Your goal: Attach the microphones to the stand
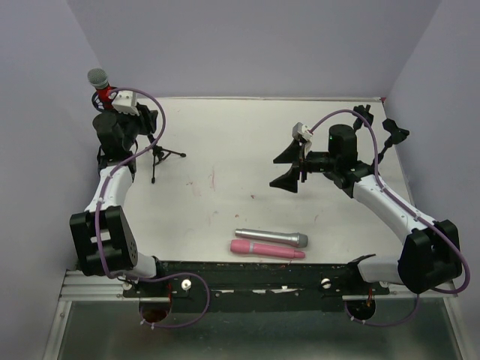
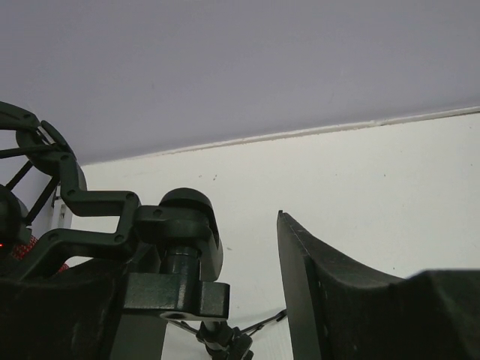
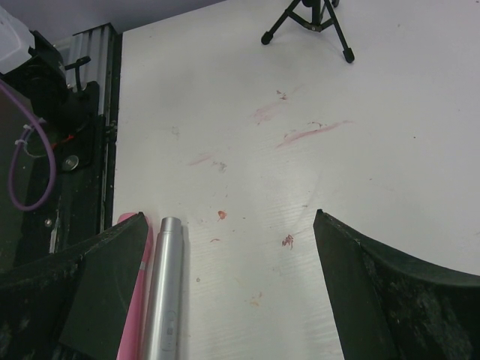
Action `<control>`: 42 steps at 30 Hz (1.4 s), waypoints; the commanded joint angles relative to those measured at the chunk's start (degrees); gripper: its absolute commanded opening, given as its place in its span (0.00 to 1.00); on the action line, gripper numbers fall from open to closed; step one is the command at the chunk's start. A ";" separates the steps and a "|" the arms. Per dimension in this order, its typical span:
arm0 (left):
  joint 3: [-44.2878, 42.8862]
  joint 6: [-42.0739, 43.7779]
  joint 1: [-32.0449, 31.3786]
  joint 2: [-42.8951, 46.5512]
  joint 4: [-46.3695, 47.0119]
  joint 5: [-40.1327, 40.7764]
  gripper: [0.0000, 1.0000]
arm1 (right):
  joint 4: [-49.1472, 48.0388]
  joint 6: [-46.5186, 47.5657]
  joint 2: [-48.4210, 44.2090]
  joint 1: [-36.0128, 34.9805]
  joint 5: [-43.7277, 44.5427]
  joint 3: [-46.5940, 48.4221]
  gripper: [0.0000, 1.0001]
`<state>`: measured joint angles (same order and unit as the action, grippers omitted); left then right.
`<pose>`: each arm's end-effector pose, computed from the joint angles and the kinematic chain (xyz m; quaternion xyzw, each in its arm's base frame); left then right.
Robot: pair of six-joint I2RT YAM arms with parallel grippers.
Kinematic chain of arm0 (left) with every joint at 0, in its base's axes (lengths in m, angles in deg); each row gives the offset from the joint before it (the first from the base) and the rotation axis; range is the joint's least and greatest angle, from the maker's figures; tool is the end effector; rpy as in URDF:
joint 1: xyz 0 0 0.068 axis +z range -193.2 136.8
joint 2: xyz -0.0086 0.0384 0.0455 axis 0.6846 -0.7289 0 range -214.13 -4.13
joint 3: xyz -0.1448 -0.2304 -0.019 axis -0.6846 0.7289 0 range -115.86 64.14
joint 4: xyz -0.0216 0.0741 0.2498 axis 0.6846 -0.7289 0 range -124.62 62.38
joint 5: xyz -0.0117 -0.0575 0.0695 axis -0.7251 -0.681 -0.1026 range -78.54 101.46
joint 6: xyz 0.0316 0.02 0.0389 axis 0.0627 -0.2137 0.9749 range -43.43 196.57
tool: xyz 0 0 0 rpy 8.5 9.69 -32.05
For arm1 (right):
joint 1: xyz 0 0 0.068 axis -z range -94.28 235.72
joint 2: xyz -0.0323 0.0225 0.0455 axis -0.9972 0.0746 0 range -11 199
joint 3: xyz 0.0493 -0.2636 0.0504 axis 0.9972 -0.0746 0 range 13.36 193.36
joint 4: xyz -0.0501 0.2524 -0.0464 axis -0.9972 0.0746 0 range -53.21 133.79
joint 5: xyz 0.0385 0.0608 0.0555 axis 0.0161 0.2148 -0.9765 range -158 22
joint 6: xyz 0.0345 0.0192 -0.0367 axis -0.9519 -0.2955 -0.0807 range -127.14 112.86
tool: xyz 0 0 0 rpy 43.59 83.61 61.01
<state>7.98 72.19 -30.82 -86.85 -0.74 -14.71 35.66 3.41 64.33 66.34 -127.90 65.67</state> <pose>0.3341 0.0573 0.3200 0.0587 0.7028 -0.1110 0.7002 0.2609 0.1244 0.2941 -0.4555 0.6213 0.4496 0.4520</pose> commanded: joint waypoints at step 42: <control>17.66 -24.72 -5.51 45.89 -26.77 -7.14 0.99 | 44.69 14.68 -5.27 0.39 1.88 20.62 1.00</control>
<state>23.63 52.39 -32.39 -42.83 -21.97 -14.87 62.64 15.93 62.19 66.34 -129.30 78.89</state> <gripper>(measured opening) 0.988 0.998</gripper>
